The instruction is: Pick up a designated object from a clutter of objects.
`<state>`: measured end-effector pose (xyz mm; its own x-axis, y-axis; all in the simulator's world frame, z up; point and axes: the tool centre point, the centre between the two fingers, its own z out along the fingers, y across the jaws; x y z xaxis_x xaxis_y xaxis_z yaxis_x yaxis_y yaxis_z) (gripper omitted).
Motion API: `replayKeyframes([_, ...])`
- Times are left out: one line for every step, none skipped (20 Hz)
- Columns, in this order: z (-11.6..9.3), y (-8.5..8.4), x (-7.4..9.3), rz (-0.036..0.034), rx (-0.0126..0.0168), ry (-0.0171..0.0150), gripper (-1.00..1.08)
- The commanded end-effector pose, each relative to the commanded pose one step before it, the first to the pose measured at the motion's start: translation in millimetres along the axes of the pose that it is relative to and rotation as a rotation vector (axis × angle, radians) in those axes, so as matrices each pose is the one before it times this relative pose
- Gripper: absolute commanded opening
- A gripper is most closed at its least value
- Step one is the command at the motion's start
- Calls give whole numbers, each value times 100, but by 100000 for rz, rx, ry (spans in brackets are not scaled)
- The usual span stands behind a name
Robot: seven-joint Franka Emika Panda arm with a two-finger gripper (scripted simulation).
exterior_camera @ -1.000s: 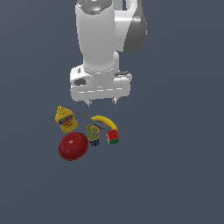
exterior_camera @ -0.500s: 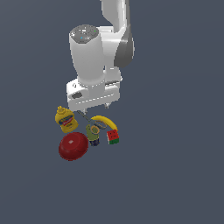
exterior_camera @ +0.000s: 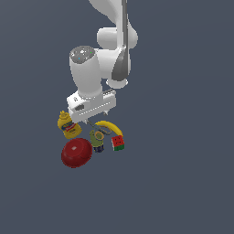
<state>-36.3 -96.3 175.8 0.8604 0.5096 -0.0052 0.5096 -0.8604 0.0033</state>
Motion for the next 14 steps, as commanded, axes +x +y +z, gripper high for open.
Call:
replayKeyframes([1015, 180, -719, -4163, 49, 176, 100])
replayKeyframes([341, 41, -253, -1363, 34, 45, 100])
replayKeyframes([313, 32, -236, -1261, 31, 43, 100])
replayKeyframes([286, 23, -219, -1161, 28, 41, 100])
replayKeyframes([260, 17, -201, -1059, 26, 39, 100])
replayKeyframes([234, 11, -183, -958, 23, 36, 100])
replayKeyframes([208, 7, -164, -857, 20, 33, 100])
replayKeyframes([183, 4, -146, -756, 18, 29, 100])
replayKeyframes([158, 1, -127, -654, 15, 26, 100])
replayKeyframes([133, 0, -108, -552, 13, 22, 100])
replayKeyframes([109, -2, -87, -455, 10, 18, 100])
replayKeyframes([84, -1, -69, -352, 8, 14, 100])
replayKeyframes([60, -2, -48, -253, 6, 10, 100])
replayKeyframes([36, -2, -28, -154, 3, 6, 100])
